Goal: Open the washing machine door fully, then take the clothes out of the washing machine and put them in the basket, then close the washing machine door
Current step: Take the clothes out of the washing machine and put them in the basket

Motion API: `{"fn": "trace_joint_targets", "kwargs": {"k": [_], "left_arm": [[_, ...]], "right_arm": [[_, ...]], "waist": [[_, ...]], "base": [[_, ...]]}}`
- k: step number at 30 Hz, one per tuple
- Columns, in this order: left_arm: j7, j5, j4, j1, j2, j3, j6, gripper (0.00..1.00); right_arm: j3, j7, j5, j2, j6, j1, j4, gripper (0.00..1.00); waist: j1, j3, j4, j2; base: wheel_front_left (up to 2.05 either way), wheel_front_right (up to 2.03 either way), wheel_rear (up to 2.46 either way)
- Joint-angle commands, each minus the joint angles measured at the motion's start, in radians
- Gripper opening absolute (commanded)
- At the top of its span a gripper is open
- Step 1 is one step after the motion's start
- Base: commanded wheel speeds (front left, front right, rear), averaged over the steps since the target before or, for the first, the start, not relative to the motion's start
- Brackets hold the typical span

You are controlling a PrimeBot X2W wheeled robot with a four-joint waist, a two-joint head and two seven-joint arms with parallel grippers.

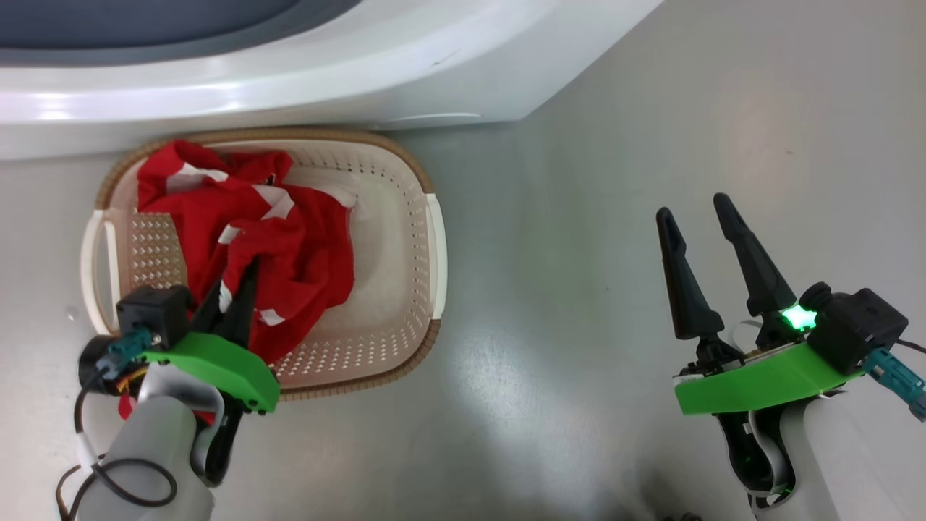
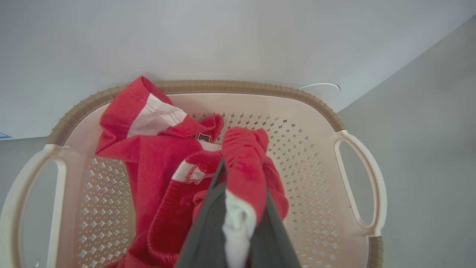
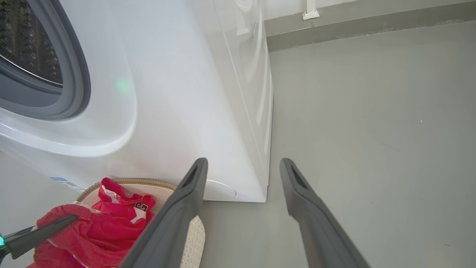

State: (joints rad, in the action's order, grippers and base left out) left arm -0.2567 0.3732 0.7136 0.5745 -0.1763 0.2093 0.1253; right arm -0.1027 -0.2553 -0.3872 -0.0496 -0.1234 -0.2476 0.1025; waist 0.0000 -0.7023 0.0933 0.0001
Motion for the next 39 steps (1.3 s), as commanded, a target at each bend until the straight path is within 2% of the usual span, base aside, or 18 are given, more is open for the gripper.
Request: {"fn": "trace_joint_targets", "kwargs": {"k": [1, 2, 4, 7, 8, 9, 10, 22, 39], "left_arm": [[-0.005, 0.008, -0.003, 0.004, -0.035, -0.019, 0.005, 0.03], [-0.005, 0.010, 0.004, 0.010, -0.037, -0.017, 0.005, 0.08], [-0.005, 0.012, 0.016, 0.020, -0.040, -0.015, 0.005, 0.30], [-0.005, 0.014, 0.028, 0.032, -0.043, -0.015, 0.005, 0.51], [-0.005, 0.015, 0.030, 0.036, -0.043, -0.018, 0.005, 0.80], [-0.005, 0.015, 0.031, 0.039, -0.043, -0.021, 0.005, 0.94], [-0.005, 0.015, 0.032, 0.040, -0.042, -0.023, 0.005, 1.00], [-0.005, 0.012, 0.008, 0.006, -0.025, -0.057, 0.005, 1.00], [-0.005, -0.027, -0.128, -0.125, -0.002, -0.137, 0.005, 1.00]], "right_arm": [[-0.015, -0.006, -0.021, -0.001, -0.007, 0.000, -0.027, 1.00], [-0.015, -0.006, -0.021, -0.001, -0.007, -0.001, -0.028, 1.00], [-0.015, -0.006, -0.021, -0.001, -0.007, -0.005, -0.028, 1.00], [-0.013, -0.006, -0.021, -0.001, -0.007, -0.009, -0.028, 1.00], [-0.012, -0.006, -0.021, -0.001, -0.007, -0.010, -0.028, 1.00], [-0.010, -0.006, -0.020, -0.001, -0.007, -0.010, -0.027, 1.00], [-0.009, -0.006, -0.019, -0.001, -0.007, -0.011, -0.025, 1.00], [-0.005, -0.006, -0.013, -0.001, -0.007, -0.003, -0.007, 1.00], [0.000, -0.006, -0.002, -0.001, -0.007, 0.061, 0.036, 1.00]], "waist": [[0.0000, -0.020, 0.004, -0.0001], [0.0000, -0.024, 0.004, -0.0001], [0.0000, -0.030, 0.005, -0.0001], [0.0000, -0.035, 0.005, -0.0001], [0.0000, -0.035, 0.004, -0.0001], [0.0000, -0.034, 0.004, -0.0001], [0.0000, -0.032, 0.003, -0.0001], [0.0000, 0.050, -0.013, -0.0001], [0.0000, 0.265, -0.027, -0.0001]], "base": [[0.00, 0.00, 0.00], [0.00, 0.00, 0.00], [0.00, 0.00, 0.00], [0.00, 0.00, 0.00], [0.00, 0.00, 0.00], [0.00, 0.00, 0.00], [0.00, 0.00, 0.00], [0.00, 0.00, 0.00], [0.00, 0.00, 0.00]]}}
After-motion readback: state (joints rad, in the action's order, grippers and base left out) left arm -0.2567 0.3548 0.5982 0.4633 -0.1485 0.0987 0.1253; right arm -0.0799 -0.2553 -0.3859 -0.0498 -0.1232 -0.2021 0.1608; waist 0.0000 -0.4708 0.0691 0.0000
